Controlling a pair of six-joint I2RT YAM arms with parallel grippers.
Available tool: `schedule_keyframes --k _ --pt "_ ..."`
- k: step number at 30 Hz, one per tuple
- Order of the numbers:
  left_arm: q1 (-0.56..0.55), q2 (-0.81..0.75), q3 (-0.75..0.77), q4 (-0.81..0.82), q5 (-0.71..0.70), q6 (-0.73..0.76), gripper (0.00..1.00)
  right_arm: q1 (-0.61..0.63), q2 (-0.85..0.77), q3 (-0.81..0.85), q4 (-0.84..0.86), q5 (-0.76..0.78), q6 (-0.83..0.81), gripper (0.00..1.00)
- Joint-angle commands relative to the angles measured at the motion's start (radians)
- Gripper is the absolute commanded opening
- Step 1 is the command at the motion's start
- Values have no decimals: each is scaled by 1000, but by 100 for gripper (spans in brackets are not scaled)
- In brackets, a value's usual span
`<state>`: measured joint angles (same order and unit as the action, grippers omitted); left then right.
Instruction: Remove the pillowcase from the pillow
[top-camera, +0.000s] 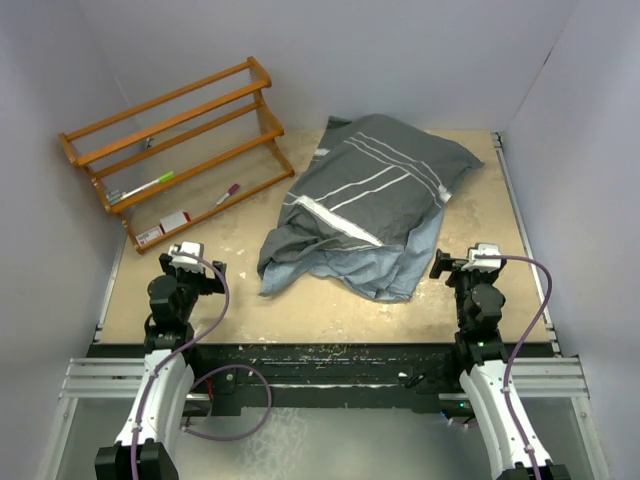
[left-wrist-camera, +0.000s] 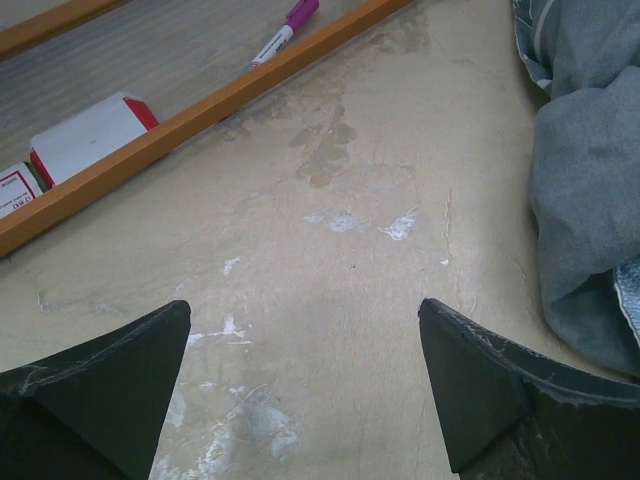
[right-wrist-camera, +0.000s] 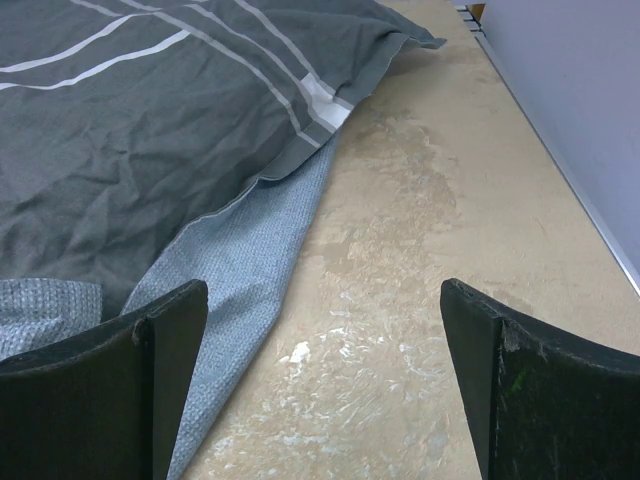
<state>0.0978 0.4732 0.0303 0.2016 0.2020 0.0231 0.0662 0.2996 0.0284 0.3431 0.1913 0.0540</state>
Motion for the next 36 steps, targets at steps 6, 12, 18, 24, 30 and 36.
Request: schedule_keyframes --k 6,12,18,24,30,36 --pt "2 -1 26 50 14 17 99 0 -8 6 43 16 4 100" --pt "2 -2 26 50 14 17 99 0 -4 8 45 17 4 100" --pt "2 -9 48 39 156 65 99 0 -13 33 39 126 4 100" --pt "2 272 538 -379 336 215 99 1 198 296 -101 161 133 100" --pt "3 478 932 -835 428 385 99 0 406 549 -257 -22 529 100" --pt "2 503 1049 -1057 564 492 99 -10 606 611 -186 -618 520 100"
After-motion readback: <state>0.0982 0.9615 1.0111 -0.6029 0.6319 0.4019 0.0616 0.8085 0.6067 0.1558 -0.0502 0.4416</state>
